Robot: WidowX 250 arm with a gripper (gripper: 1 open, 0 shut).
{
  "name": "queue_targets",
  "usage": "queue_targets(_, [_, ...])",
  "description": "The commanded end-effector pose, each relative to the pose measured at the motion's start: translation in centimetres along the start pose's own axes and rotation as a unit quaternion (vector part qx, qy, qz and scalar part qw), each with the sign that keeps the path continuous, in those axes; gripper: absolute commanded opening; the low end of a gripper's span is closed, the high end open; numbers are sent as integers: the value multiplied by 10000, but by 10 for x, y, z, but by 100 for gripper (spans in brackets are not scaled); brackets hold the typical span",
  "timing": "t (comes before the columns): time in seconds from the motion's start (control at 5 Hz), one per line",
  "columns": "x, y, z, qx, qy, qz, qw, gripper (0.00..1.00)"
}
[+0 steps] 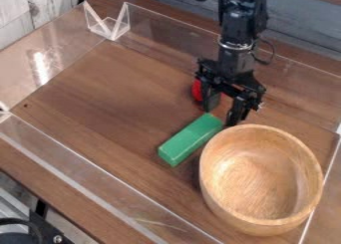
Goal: Move the red object to the left side of the table
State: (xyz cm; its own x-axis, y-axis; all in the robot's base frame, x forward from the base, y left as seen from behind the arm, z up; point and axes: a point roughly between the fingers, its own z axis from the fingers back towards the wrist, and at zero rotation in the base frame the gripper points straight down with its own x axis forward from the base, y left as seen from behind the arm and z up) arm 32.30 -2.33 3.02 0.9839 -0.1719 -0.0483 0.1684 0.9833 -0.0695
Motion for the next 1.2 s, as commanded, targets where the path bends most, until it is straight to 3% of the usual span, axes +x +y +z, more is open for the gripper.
queue_targets(0.0, [5,-1,35,-27,-452,-363,9983,0])
queue_targets(0.2, [5,-3,40,-148,-469,-695,9964,100])
queue_targets(0.6, [9,-5,65,-264,-529,-727,9956,100])
queue_targets(1.0, [18,0,61,-230,-502,-541,9970,100])
